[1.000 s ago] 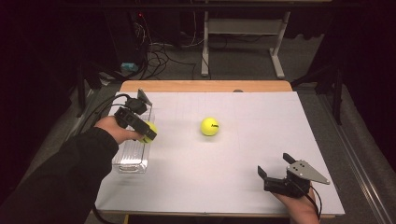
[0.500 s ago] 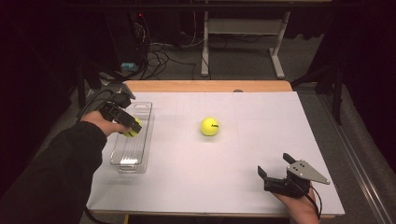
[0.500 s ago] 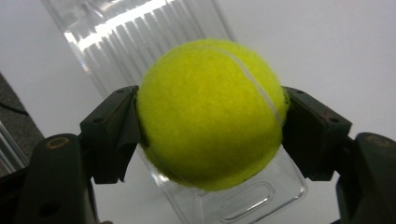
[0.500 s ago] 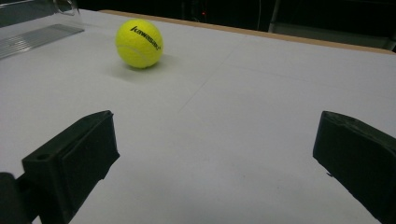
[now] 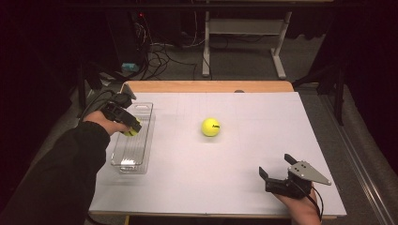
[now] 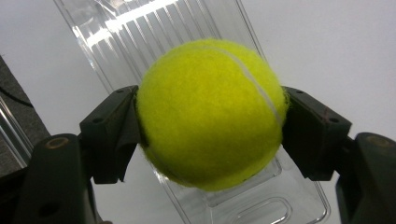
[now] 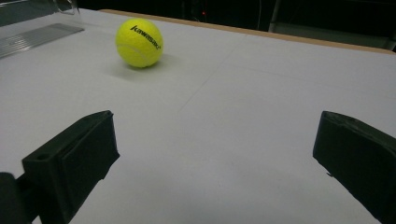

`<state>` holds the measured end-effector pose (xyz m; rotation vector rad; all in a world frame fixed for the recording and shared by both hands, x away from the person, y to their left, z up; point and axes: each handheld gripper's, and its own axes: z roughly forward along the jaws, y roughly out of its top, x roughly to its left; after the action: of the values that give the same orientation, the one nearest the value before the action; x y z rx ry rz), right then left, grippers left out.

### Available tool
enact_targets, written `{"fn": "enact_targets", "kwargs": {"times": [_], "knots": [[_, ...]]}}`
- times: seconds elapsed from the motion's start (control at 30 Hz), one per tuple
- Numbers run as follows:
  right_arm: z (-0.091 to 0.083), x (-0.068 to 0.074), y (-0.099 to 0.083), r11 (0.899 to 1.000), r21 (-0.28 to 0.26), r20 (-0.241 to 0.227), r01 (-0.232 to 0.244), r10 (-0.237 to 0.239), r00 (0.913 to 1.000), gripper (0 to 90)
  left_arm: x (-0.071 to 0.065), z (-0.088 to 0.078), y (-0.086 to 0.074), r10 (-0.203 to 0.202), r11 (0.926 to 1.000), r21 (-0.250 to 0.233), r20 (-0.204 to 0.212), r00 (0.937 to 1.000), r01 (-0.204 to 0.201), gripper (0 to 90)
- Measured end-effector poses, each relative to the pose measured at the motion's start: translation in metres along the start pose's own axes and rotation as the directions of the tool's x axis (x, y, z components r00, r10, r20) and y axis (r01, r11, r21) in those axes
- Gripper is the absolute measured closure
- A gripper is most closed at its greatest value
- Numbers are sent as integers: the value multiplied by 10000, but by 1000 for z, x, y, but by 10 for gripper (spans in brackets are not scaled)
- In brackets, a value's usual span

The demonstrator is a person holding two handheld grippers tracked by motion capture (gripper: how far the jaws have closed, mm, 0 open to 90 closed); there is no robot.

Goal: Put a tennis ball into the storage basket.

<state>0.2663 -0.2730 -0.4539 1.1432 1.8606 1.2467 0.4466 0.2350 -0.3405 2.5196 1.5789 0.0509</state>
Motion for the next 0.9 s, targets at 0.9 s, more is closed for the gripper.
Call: {"fn": "enact_targets", "kwargs": {"times": [0.9], "knots": [[-1, 0, 0, 10000, -59, -9, 2, -2, 10000, 0, -7, 19, 10, 202, 9994, 299, -479, 9986, -188, 25]]}}
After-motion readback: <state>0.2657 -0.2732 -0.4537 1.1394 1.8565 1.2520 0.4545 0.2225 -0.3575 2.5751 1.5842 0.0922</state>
